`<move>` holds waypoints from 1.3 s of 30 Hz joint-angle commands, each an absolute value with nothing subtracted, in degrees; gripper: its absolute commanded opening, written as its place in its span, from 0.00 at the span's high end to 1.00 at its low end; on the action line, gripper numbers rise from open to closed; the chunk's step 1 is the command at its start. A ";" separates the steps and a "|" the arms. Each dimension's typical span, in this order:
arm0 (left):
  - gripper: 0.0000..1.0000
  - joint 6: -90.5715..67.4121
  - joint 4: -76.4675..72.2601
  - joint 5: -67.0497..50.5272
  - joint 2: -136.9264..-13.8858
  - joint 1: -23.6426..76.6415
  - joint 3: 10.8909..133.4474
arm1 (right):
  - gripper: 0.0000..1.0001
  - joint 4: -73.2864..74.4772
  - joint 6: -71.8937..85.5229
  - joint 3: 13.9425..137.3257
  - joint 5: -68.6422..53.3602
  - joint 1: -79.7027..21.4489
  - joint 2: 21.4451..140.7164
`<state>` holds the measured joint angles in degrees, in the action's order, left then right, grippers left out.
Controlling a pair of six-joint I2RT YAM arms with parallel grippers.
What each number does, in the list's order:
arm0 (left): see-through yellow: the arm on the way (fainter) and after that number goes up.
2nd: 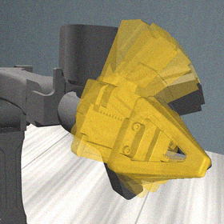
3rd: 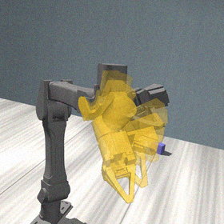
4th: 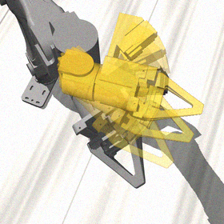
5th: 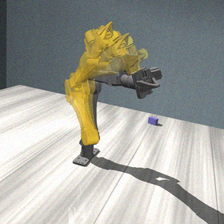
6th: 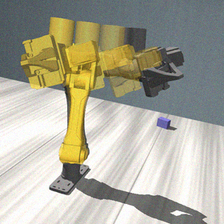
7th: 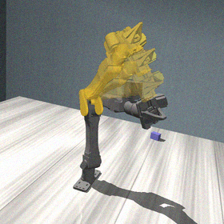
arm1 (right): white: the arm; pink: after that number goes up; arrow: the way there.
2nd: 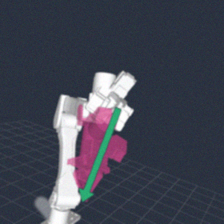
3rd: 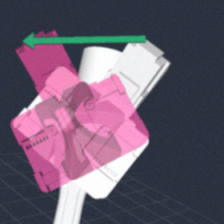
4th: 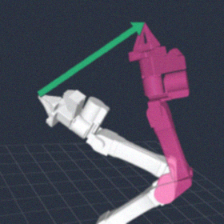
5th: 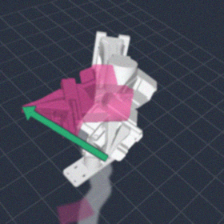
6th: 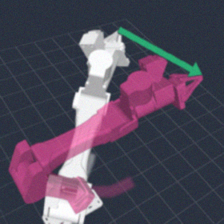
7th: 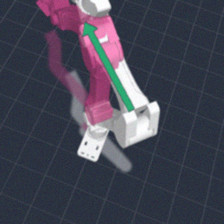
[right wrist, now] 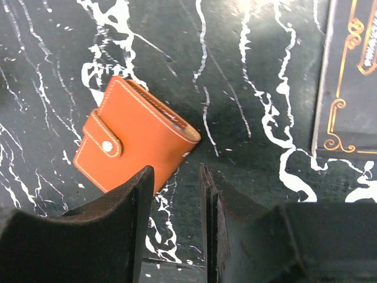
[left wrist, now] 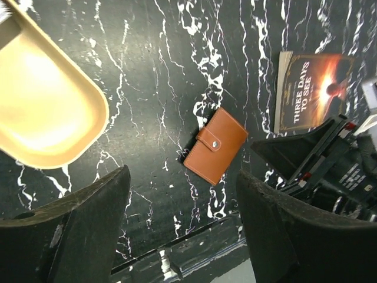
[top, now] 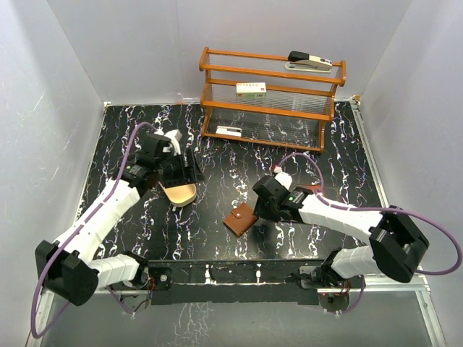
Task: Put the credit cards into the card holder
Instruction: Move the card holder to the center of the board.
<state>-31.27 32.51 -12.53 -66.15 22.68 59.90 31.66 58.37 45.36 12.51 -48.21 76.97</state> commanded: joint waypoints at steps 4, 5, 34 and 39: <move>0.31 -28.66 28.01 -6.82 -70.98 32.28 61.88 | 0.65 20.01 68.37 38.07 10.62 -47.20 72.15; 0.31 -28.69 27.43 -6.56 -71.38 33.28 61.57 | 0.65 19.49 68.60 37.84 10.07 -47.20 72.49; 0.39 -35.18 19.35 -2.83 -81.10 43.51 55.34 | 0.65 6.70 50.67 43.62 -1.04 -42.95 84.58; 0.42 -37.54 21.48 -0.98 -85.60 45.74 57.68 | 0.66 6.92 50.63 39.89 -4.03 -42.91 80.14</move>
